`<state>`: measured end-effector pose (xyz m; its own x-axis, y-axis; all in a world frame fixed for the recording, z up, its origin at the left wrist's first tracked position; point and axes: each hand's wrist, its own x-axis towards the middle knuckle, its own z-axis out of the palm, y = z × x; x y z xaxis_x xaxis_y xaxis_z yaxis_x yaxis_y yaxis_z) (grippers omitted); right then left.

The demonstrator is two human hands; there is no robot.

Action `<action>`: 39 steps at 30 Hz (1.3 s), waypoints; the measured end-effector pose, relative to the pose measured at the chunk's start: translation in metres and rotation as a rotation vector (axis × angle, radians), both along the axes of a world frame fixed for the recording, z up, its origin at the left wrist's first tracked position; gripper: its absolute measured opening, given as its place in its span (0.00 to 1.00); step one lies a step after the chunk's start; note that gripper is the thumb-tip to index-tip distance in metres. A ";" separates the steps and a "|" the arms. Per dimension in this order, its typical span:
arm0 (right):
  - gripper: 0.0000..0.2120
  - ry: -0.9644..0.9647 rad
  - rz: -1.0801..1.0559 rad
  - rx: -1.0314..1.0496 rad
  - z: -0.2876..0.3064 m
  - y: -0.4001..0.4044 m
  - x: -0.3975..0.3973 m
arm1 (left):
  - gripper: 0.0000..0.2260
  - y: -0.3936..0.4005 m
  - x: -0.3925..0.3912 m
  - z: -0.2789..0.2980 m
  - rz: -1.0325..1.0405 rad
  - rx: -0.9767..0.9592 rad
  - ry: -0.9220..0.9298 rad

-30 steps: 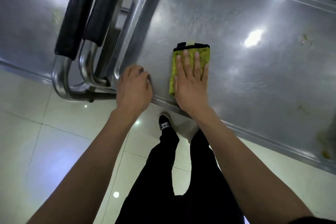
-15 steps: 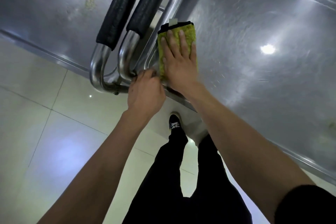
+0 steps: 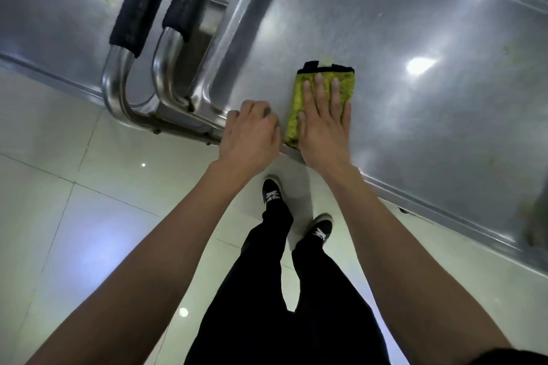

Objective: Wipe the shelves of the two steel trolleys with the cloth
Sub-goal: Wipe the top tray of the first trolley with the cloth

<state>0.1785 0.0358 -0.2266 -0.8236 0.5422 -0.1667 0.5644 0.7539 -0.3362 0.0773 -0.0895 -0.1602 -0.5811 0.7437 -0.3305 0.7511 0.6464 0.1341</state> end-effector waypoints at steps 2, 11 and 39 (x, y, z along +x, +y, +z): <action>0.28 -0.010 -0.040 0.007 0.001 0.011 0.036 | 0.14 0.013 0.025 -0.001 -0.036 0.014 -0.006; 0.28 -0.067 -0.272 0.036 0.009 0.066 0.202 | 0.13 0.065 0.136 -0.010 -0.162 0.022 -0.087; 0.30 -0.129 0.052 -0.028 0.014 -0.064 -0.035 | 0.14 -0.095 -0.022 -0.007 0.049 0.143 -0.032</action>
